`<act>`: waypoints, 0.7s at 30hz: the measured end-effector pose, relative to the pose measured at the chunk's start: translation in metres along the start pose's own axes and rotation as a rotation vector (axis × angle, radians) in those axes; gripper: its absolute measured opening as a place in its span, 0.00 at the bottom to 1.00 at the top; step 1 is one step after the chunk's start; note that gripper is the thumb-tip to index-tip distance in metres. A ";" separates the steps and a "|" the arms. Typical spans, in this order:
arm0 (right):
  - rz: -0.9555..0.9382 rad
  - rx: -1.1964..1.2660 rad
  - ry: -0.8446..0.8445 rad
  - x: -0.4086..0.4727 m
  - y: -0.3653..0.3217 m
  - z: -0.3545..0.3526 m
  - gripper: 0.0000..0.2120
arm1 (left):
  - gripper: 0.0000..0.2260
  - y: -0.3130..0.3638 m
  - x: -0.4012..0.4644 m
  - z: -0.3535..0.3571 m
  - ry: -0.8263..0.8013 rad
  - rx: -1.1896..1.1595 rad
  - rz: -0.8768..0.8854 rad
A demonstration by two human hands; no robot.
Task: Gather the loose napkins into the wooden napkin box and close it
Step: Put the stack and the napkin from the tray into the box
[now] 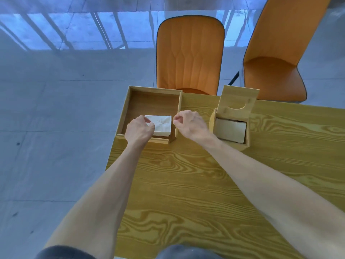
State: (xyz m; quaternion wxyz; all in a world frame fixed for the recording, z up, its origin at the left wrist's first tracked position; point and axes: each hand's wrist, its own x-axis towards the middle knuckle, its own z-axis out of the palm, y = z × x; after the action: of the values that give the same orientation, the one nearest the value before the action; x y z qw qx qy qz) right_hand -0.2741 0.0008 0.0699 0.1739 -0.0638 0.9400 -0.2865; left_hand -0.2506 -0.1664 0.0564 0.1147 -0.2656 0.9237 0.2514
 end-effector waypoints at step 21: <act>0.029 -0.070 -0.290 0.026 0.004 0.053 0.17 | 0.31 -0.011 0.059 0.012 -0.353 -0.460 -0.331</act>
State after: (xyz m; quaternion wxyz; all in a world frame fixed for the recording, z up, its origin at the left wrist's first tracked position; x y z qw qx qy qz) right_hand -0.2790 -0.0285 0.0190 0.3098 -0.0971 0.9152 -0.2389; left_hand -0.2922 -0.1937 0.0215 0.2491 -0.3834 0.7530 0.4732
